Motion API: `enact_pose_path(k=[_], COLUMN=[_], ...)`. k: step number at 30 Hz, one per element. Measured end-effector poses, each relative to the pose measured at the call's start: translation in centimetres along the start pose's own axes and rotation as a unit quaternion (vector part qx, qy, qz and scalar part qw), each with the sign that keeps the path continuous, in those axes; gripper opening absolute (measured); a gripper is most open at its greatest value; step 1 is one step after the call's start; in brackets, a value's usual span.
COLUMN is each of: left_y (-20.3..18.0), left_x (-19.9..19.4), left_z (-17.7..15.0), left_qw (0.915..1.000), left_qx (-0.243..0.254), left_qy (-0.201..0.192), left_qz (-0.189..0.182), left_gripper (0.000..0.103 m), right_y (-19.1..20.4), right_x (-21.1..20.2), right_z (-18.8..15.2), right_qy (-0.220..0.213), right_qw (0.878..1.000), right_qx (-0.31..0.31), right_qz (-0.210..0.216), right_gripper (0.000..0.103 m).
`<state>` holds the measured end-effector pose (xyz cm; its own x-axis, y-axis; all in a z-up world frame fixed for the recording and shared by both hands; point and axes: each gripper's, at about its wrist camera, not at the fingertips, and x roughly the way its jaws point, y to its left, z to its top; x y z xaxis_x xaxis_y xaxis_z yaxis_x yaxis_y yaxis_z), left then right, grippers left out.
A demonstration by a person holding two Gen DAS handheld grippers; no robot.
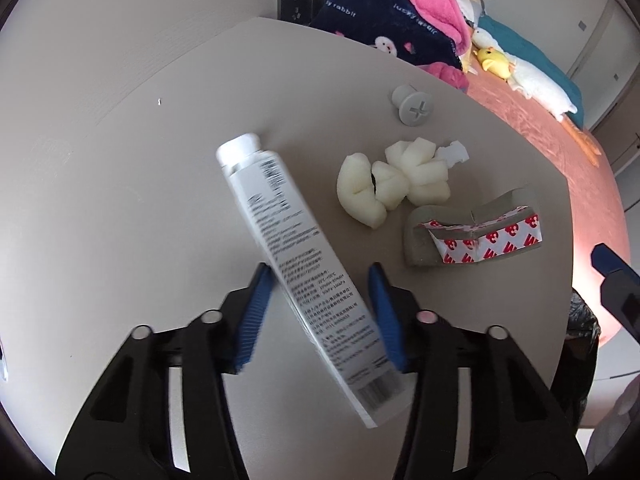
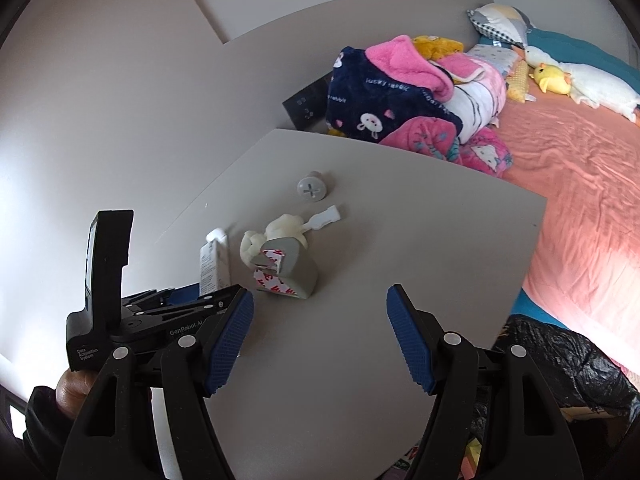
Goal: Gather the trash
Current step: 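Grasp the white toothpaste box with the left tool while the right tool grasps the grey holder, then carry box and grey holder over the black trash bag and open both tools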
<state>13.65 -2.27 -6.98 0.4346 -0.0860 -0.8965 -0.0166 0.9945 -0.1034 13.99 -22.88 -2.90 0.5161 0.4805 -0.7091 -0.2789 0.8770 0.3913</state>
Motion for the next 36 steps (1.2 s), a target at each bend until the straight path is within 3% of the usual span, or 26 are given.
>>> enact_pose_path(k=[2, 4, 9, 14, 18, 22, 36], left_y=[0.3, 0.6, 1.1, 1.1, 1.3, 1.5, 1.6], left_x=[-0.2, -0.3, -0.6, -0.6, -0.6, -0.7, -2.4], left_z=[-0.2, -0.4, -0.8, -0.8, -0.8, -0.9, -1.6], left_qw=[1.0000, 0.9999, 0.9993, 0.9992, 0.9989, 0.9984, 0.9970], left_qx=[-0.002, -0.004, -0.013, -0.013, -0.019, -0.028, -0.037], left_qy=[-0.002, -0.003, -0.003, -0.005, -0.007, -0.010, -0.017], left_qz=[-0.007, -0.015, -0.036, -0.038, -0.042, -0.049, -0.065], left_gripper=[0.033, 0.029, 0.029, 0.029, 0.029, 0.029, 0.029], right_y=[0.4, 0.7, 1.6, 2.1, 1.9, 1.5, 0.4], right_x=[0.5, 1.1, 2.8, 4.6, 5.6, 6.2, 1.9], right_z=[0.1, 0.2, 0.6, 1.1, 1.2, 1.4, 0.8], right_qy=[0.006, 0.012, 0.022, 0.032, 0.039, 0.045, 0.014], right_qw=[1.000, 1.000, 1.000, 0.999, 0.999, 0.999, 1.000], right_qx=[-0.005, -0.009, -0.020, -0.030, -0.028, -0.017, 0.005], right_qz=[0.005, 0.009, 0.008, -0.004, -0.012, -0.006, -0.015], right_gripper=[0.070, 0.070, 0.069, 0.060, 0.045, 0.013, 0.013])
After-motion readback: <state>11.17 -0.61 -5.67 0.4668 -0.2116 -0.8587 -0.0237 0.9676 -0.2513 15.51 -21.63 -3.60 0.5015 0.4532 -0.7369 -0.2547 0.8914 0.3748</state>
